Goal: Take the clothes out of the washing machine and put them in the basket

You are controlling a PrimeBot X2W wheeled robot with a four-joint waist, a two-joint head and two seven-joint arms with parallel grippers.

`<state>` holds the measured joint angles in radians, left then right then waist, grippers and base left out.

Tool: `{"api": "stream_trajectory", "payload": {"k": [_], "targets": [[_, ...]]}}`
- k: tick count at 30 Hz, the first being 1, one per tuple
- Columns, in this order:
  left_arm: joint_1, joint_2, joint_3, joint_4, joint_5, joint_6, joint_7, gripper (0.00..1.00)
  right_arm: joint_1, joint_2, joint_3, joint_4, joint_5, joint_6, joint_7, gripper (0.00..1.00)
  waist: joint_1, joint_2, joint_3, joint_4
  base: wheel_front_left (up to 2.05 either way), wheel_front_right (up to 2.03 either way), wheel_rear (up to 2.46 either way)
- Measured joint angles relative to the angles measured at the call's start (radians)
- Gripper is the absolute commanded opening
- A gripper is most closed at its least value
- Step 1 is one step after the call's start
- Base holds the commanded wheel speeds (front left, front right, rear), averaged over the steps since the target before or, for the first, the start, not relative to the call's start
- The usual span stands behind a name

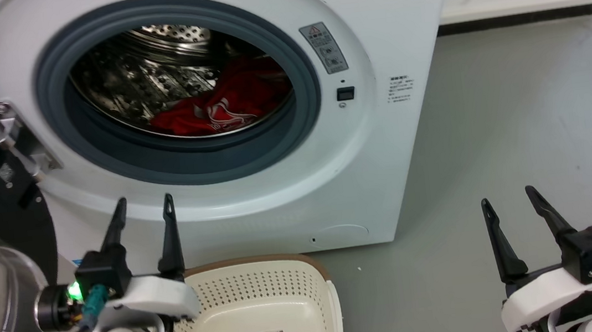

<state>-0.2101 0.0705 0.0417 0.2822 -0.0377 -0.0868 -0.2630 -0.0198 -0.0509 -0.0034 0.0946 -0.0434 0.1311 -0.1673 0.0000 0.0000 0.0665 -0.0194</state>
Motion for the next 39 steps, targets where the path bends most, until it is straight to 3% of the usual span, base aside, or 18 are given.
{"api": "stream_trajectory", "payload": {"k": [10, 29, 39], "targets": [[-0.207, 0.077, 0.029, 0.108, -0.003, -0.009, 0.000, 1.00, -0.088, 0.000, 0.042, -0.001, 0.039, 0.000, -0.027, 1.00, 0.0001, 0.0000, 0.132, -0.090, 0.00, 0.00, 0.00], [-0.675, 0.343, 0.026, 0.481, -0.030, -0.037, 0.025, 1.00, -0.223, -0.001, 0.192, 0.078, 0.168, 0.000, -0.094, 1.00, 0.0002, 0.0000, 0.423, -0.310, 0.00, 0.00, 0.00], [-0.897, 0.489, -0.033, 0.589, -0.030, -0.042, 0.145, 1.00, -0.235, -0.001, 0.250, 0.054, 0.242, 0.000, -0.095, 1.00, 0.0001, 0.0000, 0.535, -0.410, 0.00, 0.00, 0.00]]}}
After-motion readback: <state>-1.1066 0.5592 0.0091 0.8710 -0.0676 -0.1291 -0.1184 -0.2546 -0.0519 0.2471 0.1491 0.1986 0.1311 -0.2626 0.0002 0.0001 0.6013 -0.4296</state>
